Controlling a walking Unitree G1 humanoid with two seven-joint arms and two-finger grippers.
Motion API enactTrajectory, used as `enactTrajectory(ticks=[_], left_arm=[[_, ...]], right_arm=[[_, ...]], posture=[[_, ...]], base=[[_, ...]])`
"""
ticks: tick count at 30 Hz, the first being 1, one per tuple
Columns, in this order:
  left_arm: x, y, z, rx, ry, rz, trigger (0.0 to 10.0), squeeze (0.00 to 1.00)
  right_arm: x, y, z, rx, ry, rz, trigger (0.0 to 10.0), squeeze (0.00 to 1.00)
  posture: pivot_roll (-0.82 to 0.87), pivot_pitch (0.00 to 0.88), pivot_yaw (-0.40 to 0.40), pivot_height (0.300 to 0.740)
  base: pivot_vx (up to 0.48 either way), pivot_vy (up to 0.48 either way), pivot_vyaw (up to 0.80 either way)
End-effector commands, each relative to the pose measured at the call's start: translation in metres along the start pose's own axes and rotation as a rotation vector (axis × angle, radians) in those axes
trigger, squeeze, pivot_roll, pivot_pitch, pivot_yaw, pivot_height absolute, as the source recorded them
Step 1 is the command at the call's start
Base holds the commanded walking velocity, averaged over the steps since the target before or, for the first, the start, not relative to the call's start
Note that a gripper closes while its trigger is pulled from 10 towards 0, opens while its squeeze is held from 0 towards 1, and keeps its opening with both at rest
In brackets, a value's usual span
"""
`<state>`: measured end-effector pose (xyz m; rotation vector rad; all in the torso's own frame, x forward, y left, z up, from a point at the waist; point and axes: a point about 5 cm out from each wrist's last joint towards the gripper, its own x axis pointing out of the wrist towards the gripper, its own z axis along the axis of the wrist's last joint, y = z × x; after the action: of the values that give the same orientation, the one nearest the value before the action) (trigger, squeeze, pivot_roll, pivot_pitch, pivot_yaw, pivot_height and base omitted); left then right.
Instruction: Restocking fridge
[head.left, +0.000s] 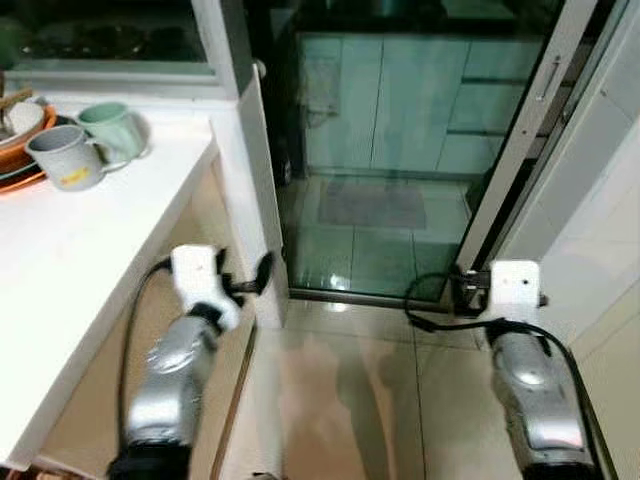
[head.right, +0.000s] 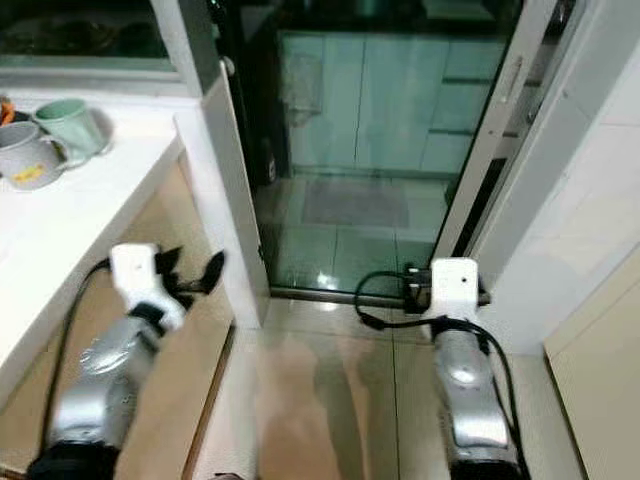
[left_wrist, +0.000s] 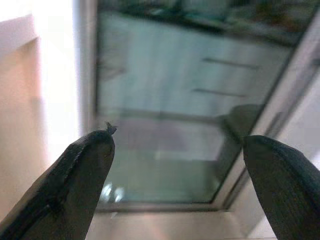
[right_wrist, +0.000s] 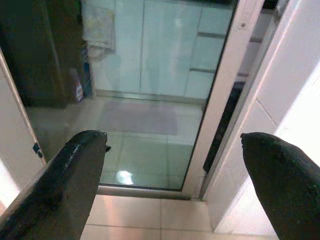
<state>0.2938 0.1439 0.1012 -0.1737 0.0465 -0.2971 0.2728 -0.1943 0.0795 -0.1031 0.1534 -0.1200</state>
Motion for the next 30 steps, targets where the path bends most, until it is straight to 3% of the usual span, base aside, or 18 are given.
enactTrajectory(ticks=[1, 6, 13, 30], left_arm=[[-0.001, 0.001, 0.003, 0.025, 0.004, -0.013, 10.0, 0.00], [0.001, 0.001, 0.002, 0.025, 0.012, -0.017, 10.0, 0.00], [0.009, -0.002, 0.007, 0.054, -0.002, -0.036, 10.0, 0.00], [0.014, 0.000, 0.019, 0.075, -0.030, -0.004, 10.0, 0.00]], right_arm=[[0.001, -0.009, 0.010, 0.022, -0.042, -0.021, 10.0, 0.00], [0.003, -0.005, 0.018, 0.095, -0.073, -0.021, 10.0, 0.00], [0.009, 0.007, 0.021, 0.120, -0.080, 0.019, 10.0, 0.00], [0.008, 0.008, 0.017, 0.083, -0.049, 0.045, 10.0, 0.00]], posture=[[-0.15, 0.000, 0.067, 0.740], [-0.15, 0.000, 0.082, 0.740], [-0.13, 0.000, 0.097, 0.740], [-0.12, 0.000, 0.078, 0.740]], base=[[0.000, 0.000, 0.00], [0.000, 0.000, 0.00], [-0.071, 0.000, 0.00], [-0.439, 0.000, 0.00]])
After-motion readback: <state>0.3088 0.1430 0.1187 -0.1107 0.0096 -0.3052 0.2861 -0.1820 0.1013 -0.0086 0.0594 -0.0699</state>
